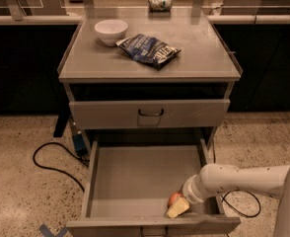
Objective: Pick apple from middle drawer and place on counter
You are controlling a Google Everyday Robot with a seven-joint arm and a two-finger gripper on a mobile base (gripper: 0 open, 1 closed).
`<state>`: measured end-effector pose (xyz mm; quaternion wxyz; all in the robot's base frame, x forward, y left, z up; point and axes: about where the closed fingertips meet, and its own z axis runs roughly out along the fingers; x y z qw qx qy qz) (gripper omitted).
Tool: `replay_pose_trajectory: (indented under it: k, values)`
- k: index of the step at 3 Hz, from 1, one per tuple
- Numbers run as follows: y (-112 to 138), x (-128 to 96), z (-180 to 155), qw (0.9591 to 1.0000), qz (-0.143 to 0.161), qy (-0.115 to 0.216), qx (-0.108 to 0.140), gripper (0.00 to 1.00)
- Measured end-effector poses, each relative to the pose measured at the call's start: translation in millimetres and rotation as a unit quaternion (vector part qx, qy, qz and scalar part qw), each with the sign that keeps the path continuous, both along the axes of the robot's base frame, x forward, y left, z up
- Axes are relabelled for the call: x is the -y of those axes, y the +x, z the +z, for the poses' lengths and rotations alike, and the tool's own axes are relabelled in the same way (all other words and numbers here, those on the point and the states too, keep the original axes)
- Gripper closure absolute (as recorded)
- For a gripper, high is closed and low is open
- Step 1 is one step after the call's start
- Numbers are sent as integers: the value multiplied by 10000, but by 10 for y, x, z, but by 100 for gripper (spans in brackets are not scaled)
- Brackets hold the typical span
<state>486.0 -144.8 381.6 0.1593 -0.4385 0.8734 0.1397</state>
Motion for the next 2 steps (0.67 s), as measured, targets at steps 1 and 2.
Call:
replay_pose_trajectory:
  k: [1,2]
  values:
    - [0,0,0,10000,0,0,0,42]
    - [0,0,2,10000,0,0,0,65]
